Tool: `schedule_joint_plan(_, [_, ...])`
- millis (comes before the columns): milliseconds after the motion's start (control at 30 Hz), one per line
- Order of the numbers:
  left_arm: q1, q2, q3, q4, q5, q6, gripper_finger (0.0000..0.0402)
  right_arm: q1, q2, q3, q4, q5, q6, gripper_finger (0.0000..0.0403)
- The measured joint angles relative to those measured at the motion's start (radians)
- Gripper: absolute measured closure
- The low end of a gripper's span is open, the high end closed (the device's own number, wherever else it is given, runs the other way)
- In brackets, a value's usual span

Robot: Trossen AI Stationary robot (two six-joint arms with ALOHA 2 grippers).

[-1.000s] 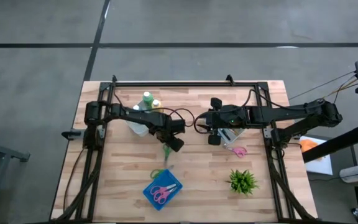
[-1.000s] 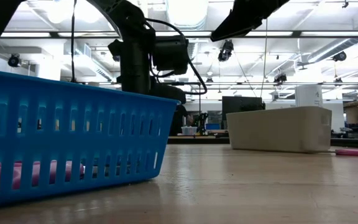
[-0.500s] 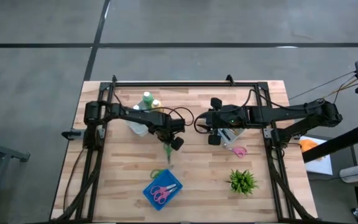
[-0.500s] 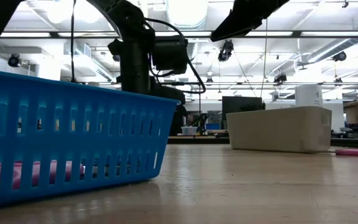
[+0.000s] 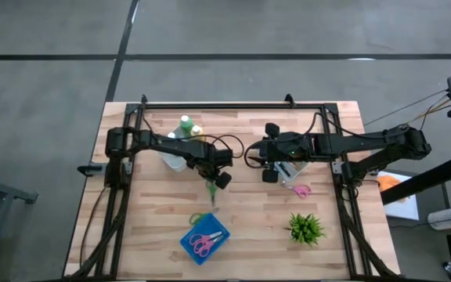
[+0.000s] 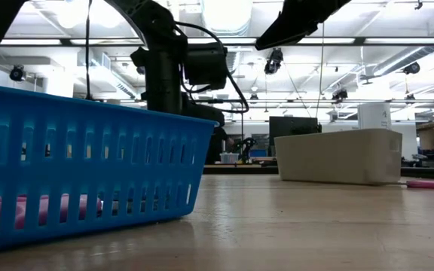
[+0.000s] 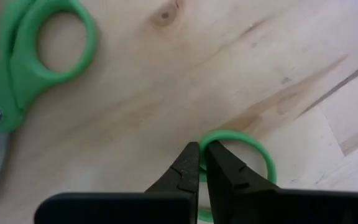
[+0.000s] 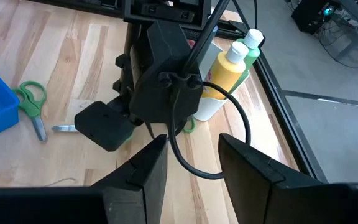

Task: Pick & Place Paint Supplies
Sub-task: Put the green scissors into the blue bin

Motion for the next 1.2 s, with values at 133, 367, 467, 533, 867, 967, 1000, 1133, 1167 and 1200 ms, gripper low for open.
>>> schedule_joint_plan(133, [0.002, -0.023, -0.003, -0.001, -0.015, 0.004, 0.0391, 0.0, 0.0, 0.0, 0.0, 0.0, 0.0, 0.026])
schedule_joint_plan(367, [0.001, -0.045, -0.001, 0.002, -0.01, 0.004, 0.0391, 0.0, 0.0, 0.0, 0.0, -0.001, 0.0, 0.026])
schedule_joint_plan(467, [0.001, -0.055, -0.001, 0.006, -0.011, 0.005, 0.0391, 0.0, 0.0, 0.0, 0.0, -0.001, 0.0, 0.026])
schedule_joint_plan(533, [0.001, -0.056, -0.001, 0.009, -0.014, 0.005, 0.0391, 0.0, 0.0, 0.0, 0.0, -0.001, 0.0, 0.026])
schedule_joint_plan(867, [0.0, -0.059, -0.027, 0.043, -0.021, 0.01, 0.0391, 0.0, 0.0, 0.0, 0.0, -0.001, 0.0, 0.026])
schedule_joint_plan(967, [0.0, -0.059, -0.028, 0.046, -0.022, 0.01, 0.0391, 0.0, 0.0, 0.0, 0.0, -0.001, 0.0, 0.026])
schedule_joint_plan(1000, [0.0, -0.059, -0.027, 0.043, -0.024, 0.011, 0.0391, 0.0, 0.0, 0.0, 0.0, -0.001, 0.0, 0.026])
schedule_joint_plan(1133, [-0.01, -0.064, -0.007, 0.036, -0.04, 0.011, 0.0388, 0.0, 0.0, 0.0, 0.0, -0.001, 0.0, 0.026])
schedule_joint_plan(1167, [-0.018, -0.064, 0.001, 0.036, -0.041, 0.013, 0.0382, 0.0, 0.0, 0.0, 0.0, 0.0, 0.0, 0.026])
schedule_joint_plan(1200, [-0.028, -0.064, 0.007, 0.035, -0.044, 0.019, 0.0374, 0.0, 0.0, 0.0, 0.0, -0.001, 0.0, 0.026])
